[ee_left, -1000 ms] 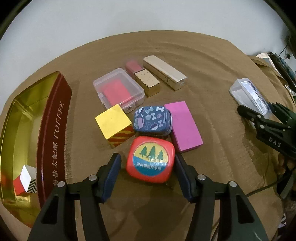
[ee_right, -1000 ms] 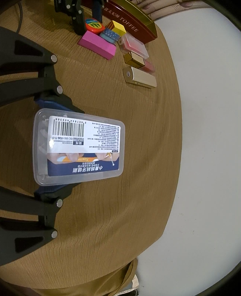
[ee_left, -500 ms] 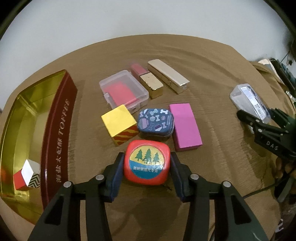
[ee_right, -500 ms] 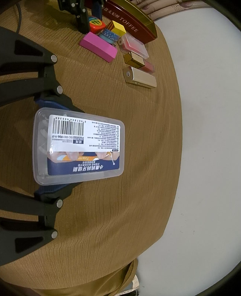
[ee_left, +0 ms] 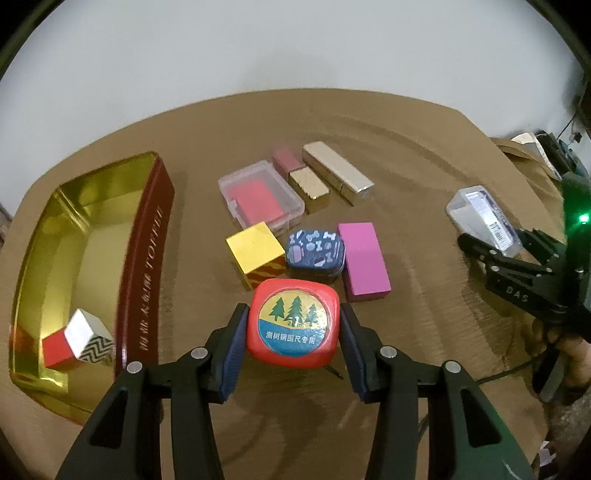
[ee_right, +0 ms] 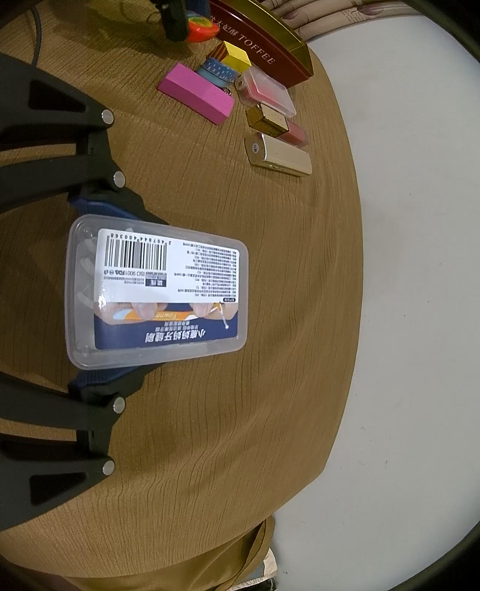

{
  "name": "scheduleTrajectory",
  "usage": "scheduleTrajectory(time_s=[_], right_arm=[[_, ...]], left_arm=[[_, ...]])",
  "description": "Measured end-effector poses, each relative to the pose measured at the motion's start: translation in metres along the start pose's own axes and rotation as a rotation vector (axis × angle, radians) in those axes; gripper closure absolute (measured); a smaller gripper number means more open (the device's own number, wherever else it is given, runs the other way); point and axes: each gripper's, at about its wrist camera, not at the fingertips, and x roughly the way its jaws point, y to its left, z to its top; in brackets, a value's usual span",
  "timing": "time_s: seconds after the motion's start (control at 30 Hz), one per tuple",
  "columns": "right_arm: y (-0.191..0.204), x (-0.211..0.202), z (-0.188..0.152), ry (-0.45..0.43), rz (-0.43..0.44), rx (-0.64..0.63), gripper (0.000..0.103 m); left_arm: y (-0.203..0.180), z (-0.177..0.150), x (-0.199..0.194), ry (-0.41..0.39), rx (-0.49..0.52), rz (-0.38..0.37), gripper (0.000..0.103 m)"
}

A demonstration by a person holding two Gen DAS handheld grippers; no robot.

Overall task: Organize rigid objects
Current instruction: 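Carry the tape measure into the tin and open the left tool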

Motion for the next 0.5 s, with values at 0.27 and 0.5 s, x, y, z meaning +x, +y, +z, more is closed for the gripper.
scheduleTrajectory(time_s=[0.27,0.5], right_arm=[[0.0,0.0,0.0,0.0,0.0,0.001,0.04],[0.0,0.0,0.0,0.0,-0.001,0.0,0.039]], left_arm=[[0.023,0.008,-0.026,-0.042,-0.039,0.041,0.059],[0.064,0.006,-0.037,-0.046,-0.1,0.098,0.059]])
